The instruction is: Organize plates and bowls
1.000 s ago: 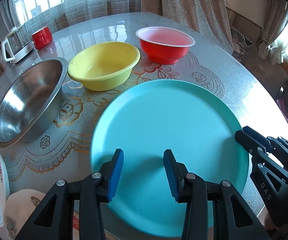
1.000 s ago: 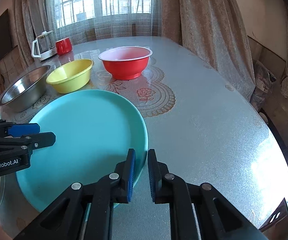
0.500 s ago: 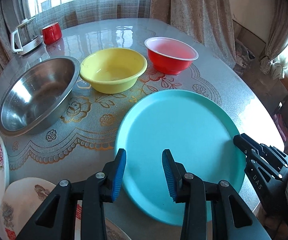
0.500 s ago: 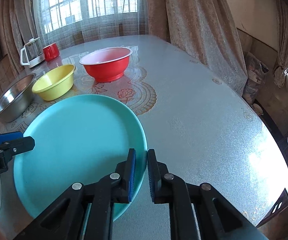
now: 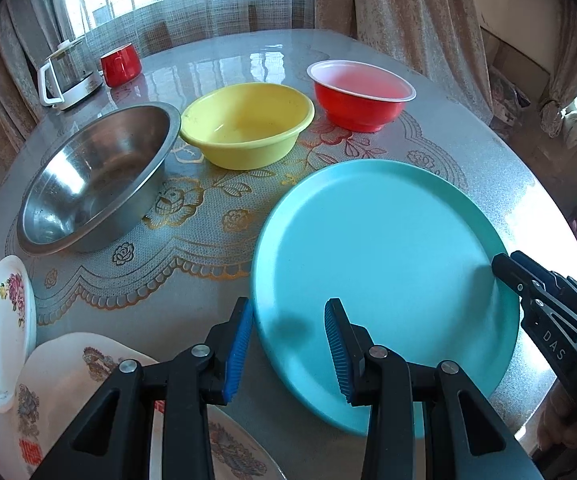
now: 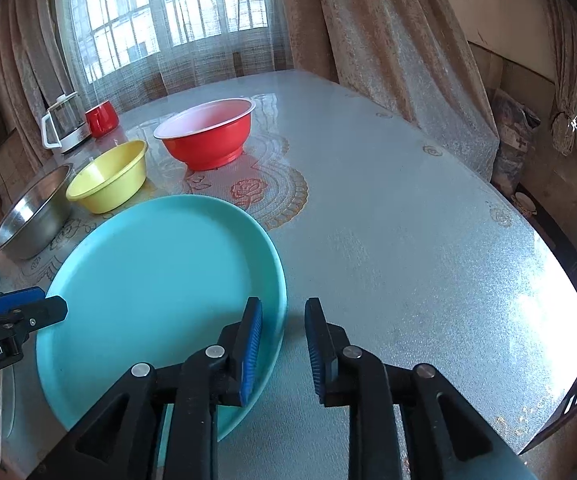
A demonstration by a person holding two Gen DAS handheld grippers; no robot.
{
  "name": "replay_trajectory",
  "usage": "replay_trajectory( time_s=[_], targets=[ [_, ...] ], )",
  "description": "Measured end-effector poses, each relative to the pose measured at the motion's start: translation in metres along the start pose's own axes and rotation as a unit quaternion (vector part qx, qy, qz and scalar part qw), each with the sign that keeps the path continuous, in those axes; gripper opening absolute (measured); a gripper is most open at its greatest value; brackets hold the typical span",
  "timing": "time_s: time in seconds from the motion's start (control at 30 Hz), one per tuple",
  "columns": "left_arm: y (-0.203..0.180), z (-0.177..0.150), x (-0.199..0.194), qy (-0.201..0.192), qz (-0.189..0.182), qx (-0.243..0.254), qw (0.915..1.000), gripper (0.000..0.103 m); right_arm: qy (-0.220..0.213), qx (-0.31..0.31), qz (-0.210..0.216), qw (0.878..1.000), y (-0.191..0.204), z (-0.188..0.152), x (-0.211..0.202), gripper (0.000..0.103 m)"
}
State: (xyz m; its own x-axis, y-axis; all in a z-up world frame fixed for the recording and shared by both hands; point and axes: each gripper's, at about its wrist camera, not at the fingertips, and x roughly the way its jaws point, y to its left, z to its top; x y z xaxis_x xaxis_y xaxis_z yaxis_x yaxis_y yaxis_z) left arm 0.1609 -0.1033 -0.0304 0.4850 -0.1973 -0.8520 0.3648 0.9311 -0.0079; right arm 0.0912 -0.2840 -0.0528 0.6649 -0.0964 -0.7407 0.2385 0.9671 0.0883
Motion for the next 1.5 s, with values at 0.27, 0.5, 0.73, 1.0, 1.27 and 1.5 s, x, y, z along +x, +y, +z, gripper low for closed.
replay_trajectory(
  time_s=[0.27,0.5,0.73,1.0,1.27,1.5],
  targets=[
    [0.014,-0.021,-0.036,-0.048,0.0,-0.031,0.9984,0.039,0.0,-0.001,0.005,1.0,0.006,-0.003,-0.002,0.035],
    [0.021,-0.038,-0.07,-0.096,0.01,-0.035,0.9947,0.041,-0.005,-0.001,0.009,1.0,0.009,-0.008,-0.013,0.039],
    [0.038,-0.045,-0.09,-0.116,0.028,-0.064,0.9907,0.043,-0.036,-0.006,0.018,0.999,0.016,-0.004,-0.037,0.042],
    [0.065,-0.074,-0.111,-0.137,0.038,-0.098,0.9849,0.043,-0.048,-0.04,0.105,0.993,0.052,-0.01,-0.059,0.054],
    [0.095,-0.103,-0.122,-0.14,0.052,-0.127,0.9806,0.045,-0.034,-0.094,0.152,0.983,0.096,-0.023,-0.063,0.057],
    [0.13,-0.13,-0.13,-0.139,0.078,-0.173,0.9719,0.045,-0.019,-0.116,0.176,0.977,0.117,-0.033,-0.062,0.058]
  ],
)
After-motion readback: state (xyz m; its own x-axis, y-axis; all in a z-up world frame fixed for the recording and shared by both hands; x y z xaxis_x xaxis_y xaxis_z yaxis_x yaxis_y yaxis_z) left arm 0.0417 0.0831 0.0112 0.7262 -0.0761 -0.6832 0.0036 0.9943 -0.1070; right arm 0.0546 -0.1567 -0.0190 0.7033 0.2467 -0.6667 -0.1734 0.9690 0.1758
